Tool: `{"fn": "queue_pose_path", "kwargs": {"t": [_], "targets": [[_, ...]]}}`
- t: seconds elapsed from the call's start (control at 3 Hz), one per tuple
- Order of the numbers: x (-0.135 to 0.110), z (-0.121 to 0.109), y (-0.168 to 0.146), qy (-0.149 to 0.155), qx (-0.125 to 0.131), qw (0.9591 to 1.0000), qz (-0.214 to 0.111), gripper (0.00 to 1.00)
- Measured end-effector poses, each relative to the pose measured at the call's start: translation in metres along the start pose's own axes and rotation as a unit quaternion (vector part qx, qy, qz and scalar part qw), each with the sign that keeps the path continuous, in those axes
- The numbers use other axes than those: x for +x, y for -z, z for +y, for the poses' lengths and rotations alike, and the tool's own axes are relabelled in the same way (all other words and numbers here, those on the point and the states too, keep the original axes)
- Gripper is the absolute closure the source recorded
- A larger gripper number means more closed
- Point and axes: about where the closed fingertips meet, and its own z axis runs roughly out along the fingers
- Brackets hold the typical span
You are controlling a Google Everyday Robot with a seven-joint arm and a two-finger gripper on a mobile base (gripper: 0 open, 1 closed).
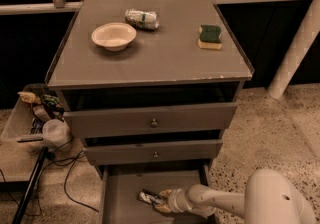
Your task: Pick redbull can from bottom drawer and place on counter
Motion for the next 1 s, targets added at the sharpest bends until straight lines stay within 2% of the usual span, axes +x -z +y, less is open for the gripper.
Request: {"fn": "queue_pose_path", "kwargs": {"t": [0.33, 1.0], "targets": [[-0.009, 0.002, 0.029, 0.008, -0.009, 0.9999, -0.012, 1.0], [-0.045, 0.014, 0.136, 0.054, -0.024, 0.9956, -0.073, 1.0]]}}
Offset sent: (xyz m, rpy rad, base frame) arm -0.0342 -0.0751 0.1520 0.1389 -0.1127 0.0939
